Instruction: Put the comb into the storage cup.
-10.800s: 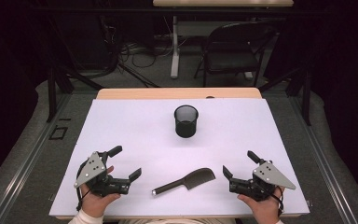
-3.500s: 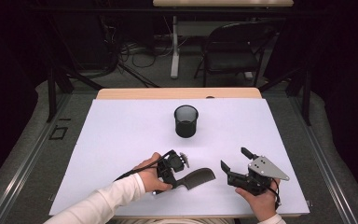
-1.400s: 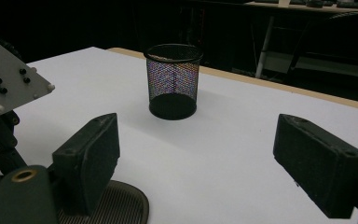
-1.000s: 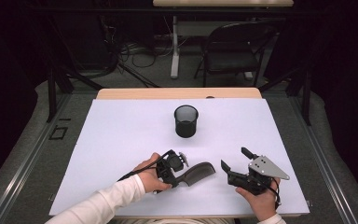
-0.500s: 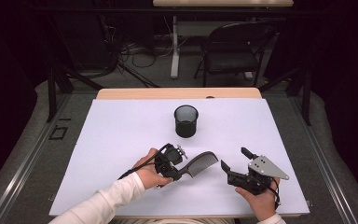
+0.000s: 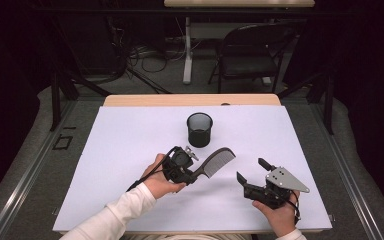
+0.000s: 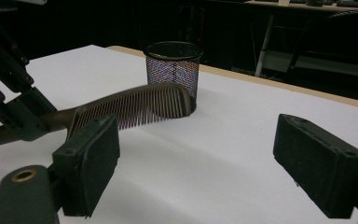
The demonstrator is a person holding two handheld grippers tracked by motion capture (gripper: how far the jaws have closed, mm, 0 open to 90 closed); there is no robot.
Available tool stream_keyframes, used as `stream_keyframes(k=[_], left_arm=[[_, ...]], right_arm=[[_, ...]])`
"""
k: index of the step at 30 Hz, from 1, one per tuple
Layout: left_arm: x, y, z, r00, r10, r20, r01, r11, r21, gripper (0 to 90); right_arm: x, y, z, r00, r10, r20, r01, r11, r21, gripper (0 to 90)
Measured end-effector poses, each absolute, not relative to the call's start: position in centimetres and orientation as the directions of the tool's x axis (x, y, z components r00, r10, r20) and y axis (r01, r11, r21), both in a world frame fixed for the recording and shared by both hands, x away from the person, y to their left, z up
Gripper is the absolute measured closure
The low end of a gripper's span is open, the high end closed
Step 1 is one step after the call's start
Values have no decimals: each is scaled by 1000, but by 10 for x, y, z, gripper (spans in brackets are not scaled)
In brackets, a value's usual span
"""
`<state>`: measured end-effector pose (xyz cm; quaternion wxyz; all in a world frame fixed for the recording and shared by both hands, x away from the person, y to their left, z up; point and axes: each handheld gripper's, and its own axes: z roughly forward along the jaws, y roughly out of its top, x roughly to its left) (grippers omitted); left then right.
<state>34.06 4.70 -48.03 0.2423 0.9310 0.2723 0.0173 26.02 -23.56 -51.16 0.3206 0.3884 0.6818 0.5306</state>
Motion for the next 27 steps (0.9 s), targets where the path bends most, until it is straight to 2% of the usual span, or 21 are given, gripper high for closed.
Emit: stream_keyframes(k=[9, 27], left_arm=[[345, 54, -470, 829, 550, -102, 505, -658, 559, 726], [350, 64, -459, 795, 598, -105, 499, -546, 673, 726]], right_arm=[[260, -236, -512, -493, 870, -26, 193, 138, 971, 145], [260, -236, -512, -494, 869, -24, 195, 138, 971, 146]])
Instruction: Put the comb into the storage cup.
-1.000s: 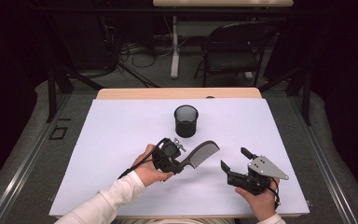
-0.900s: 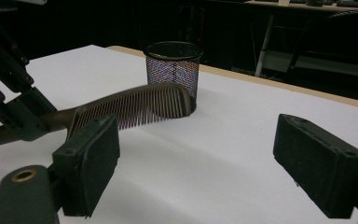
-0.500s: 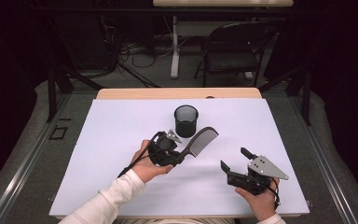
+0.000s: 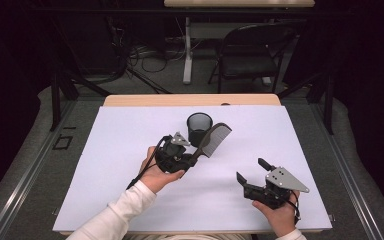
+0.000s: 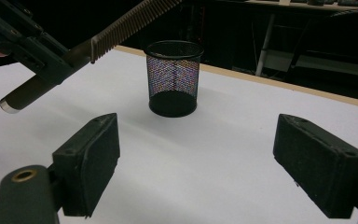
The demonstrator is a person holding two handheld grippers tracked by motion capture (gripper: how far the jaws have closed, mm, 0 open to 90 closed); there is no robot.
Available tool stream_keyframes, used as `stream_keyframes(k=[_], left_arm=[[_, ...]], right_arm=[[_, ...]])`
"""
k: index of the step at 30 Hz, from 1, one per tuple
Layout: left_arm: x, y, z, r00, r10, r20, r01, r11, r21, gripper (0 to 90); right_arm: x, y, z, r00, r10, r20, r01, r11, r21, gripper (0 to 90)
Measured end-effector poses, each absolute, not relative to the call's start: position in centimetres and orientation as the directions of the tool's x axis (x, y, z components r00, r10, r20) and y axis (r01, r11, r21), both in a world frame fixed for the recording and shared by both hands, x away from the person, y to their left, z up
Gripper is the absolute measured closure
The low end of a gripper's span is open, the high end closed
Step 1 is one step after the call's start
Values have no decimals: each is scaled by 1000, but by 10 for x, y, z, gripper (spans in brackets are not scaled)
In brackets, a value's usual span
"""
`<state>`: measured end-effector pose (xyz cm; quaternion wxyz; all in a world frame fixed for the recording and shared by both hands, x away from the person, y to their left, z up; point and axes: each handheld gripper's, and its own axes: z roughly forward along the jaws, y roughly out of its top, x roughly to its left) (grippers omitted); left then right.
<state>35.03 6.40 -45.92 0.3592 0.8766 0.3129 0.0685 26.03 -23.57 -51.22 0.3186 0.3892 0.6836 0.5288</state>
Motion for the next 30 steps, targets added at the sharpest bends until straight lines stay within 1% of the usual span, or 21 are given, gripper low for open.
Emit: stream_keyframes(k=[17, 20, 30], left_arm=[[352, 70, -451, 768, 633, -98, 468, -449, 761, 726], [351, 72, -448, 761, 643, -85, 444, -421, 791, 726], [346, 75, -444, 752, 656, -66, 388, -361, 848, 726]], right_arm=[[261, -235, -513, -502, 865, -23, 202, 143, 969, 146], [261, -235, -514, -501, 865, -23, 201, 142, 969, 146], [262, -235, -514, -499, 866, -20, 201, 138, 970, 146]])
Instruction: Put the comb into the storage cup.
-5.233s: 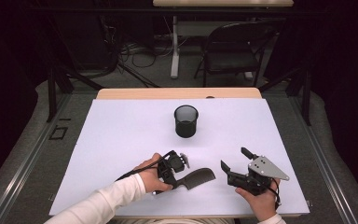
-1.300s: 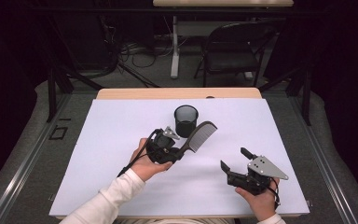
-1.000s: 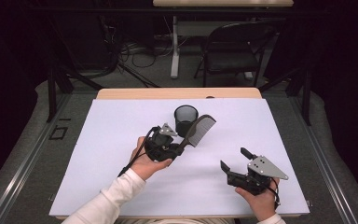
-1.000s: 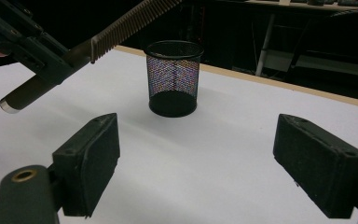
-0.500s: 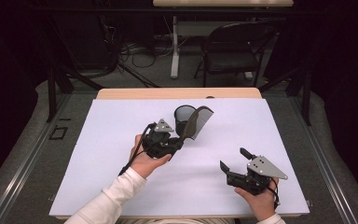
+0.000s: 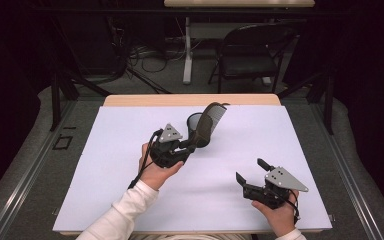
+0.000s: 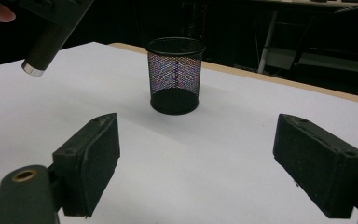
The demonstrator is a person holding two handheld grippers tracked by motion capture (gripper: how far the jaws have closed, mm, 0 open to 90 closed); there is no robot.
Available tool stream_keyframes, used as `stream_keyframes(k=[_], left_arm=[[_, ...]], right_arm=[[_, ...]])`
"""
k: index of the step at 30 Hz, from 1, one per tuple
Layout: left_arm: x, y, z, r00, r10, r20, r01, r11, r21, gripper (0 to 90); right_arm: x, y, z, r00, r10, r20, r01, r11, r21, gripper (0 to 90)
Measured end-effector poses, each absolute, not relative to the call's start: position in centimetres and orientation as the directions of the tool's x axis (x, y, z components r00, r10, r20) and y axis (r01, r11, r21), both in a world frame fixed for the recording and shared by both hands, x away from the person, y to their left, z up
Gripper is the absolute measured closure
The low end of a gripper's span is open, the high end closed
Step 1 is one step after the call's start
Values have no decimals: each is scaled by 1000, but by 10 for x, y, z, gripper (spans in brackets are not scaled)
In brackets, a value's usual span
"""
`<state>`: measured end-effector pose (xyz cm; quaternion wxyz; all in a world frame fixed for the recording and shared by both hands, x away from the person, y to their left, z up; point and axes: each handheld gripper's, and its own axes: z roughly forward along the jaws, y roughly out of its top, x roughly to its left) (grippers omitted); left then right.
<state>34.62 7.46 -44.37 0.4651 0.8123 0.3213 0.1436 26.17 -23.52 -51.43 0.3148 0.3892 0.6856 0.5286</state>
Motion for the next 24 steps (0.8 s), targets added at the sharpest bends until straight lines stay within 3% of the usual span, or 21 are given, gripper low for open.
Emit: stream_keyframes(k=[24], left_arm=[[338, 89, -463, 709, 701, -71, 315, -226, 922, 726]], right_arm=[[261, -234, -516, -506, 862, -34, 198, 154, 968, 146]])
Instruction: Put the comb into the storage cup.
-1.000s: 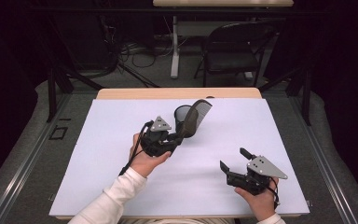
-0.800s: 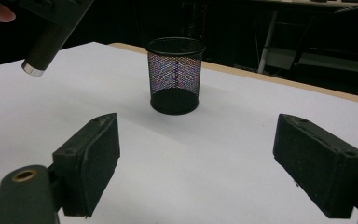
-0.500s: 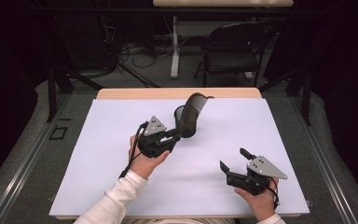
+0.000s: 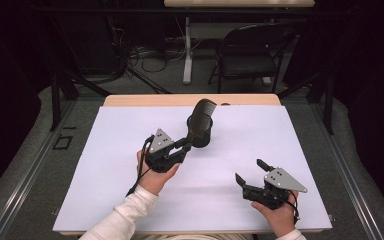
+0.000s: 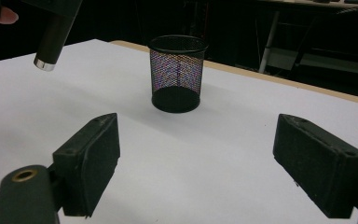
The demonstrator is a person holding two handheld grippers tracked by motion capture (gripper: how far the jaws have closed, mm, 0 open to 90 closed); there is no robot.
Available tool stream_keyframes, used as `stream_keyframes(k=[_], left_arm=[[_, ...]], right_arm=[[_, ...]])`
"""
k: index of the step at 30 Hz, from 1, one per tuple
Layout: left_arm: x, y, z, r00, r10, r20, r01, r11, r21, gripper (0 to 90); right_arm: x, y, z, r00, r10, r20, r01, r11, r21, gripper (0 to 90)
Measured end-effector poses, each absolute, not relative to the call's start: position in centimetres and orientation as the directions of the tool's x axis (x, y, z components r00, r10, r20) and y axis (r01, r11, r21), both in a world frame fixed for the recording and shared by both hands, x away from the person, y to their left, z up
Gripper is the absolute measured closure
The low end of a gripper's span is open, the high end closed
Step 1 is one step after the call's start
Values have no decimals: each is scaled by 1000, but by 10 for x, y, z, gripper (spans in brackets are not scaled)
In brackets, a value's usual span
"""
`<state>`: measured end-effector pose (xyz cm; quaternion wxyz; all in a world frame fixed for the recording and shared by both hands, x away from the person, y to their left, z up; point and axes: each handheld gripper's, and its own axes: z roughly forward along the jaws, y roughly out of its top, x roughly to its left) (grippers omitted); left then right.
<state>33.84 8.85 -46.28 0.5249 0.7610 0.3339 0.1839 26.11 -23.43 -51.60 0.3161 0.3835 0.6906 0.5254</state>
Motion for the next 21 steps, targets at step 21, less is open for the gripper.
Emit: stream_keyframes(k=[21], left_arm=[[344, 94, -472, 690, 708, -149, 350, -146, 925, 726]], right_arm=[[261, -236, -517, -506, 861, -45, 210, 174, 962, 187]])
